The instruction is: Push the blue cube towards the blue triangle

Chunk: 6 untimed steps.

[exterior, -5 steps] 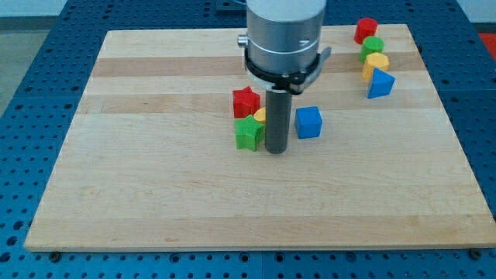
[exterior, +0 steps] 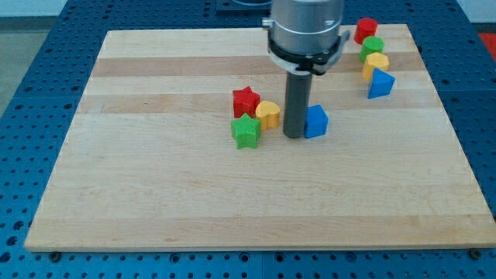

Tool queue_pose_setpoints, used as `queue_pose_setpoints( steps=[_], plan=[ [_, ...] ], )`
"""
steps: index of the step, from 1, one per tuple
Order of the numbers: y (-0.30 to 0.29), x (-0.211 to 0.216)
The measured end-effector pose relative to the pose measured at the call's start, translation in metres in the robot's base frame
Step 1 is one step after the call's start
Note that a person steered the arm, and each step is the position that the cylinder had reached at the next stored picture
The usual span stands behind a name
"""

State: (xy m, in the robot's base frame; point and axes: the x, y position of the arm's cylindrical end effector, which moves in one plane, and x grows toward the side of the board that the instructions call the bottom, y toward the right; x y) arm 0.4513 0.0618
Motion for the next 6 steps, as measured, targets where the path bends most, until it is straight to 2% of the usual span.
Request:
queue_pose_setpoints(
  steps=[1,3,6],
  plan=[
    [0.023,-0.006],
    [0.025,-0.03],
    [0.061,-0.034]
  ],
)
